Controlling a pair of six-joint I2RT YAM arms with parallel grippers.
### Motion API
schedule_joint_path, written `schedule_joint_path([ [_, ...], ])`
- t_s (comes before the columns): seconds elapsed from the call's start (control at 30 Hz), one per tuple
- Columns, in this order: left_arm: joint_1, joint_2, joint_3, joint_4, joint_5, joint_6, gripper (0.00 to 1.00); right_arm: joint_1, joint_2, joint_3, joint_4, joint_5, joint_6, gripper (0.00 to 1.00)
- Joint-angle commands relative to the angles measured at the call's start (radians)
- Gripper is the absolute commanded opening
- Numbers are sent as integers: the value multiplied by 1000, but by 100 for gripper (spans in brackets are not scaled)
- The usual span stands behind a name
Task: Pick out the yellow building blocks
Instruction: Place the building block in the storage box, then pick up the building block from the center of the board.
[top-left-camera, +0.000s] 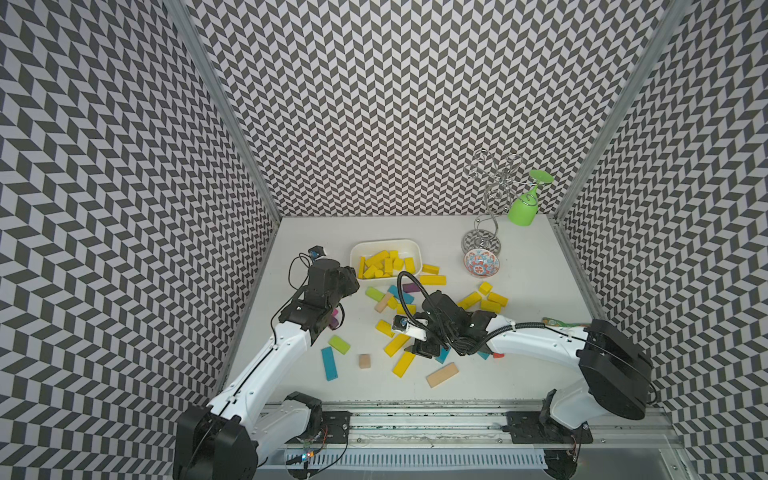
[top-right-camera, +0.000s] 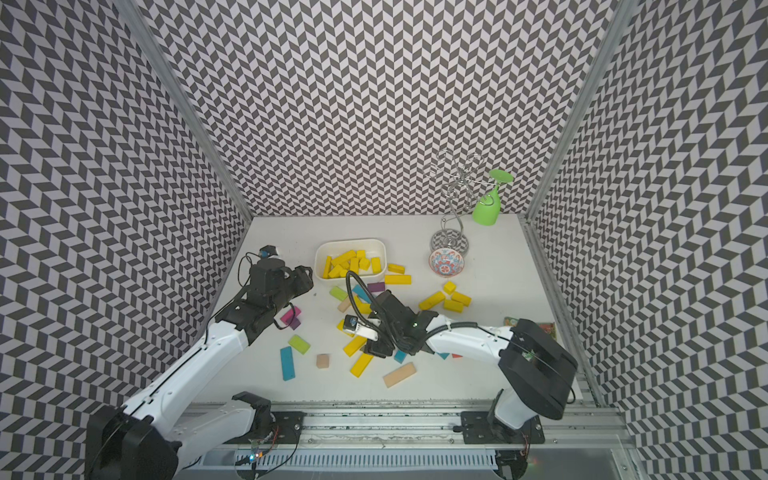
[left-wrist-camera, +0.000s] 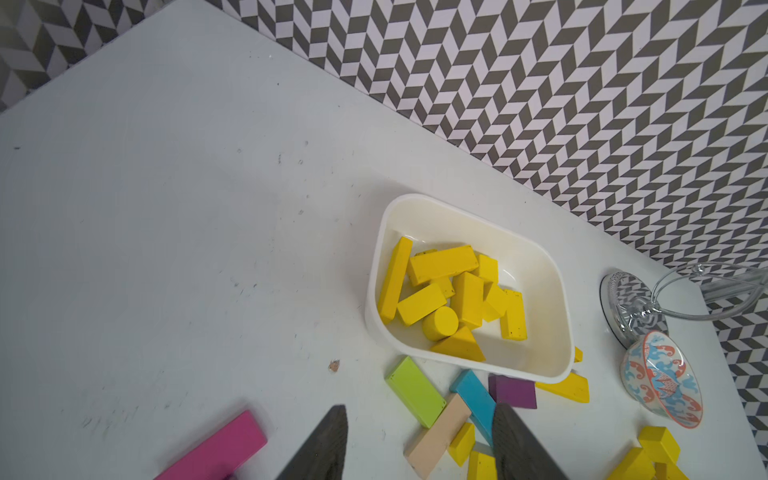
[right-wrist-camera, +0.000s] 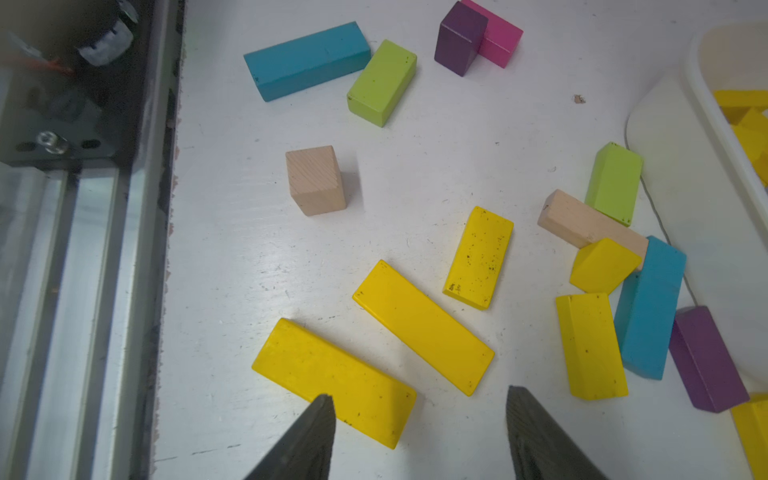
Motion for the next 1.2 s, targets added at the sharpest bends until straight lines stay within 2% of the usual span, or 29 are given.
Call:
schedule_joint_path([
  [0.0,6,-98,-47,-21,-68,-81,58,5,82,73,-21,-14,-194,66],
  [0.13,10,-192,-89,-53,-108,-113,57,5,169,138,-37,13,-206,66],
  [0.4,13,-274,-118,-117,-168,-155,57,7,311,276,-8,44,28,62],
  [0.67,14,-264,-121,-114,-173,-166,57,12,422,359,-19,89,180,57],
  [1.03,14,-234,-118,-100,-174,-175,56,14,479,387,-13,119,220,45],
  [1.17,15,-230,-117,-96,-184,-178,56,13,472,394,-14,130,217,33],
])
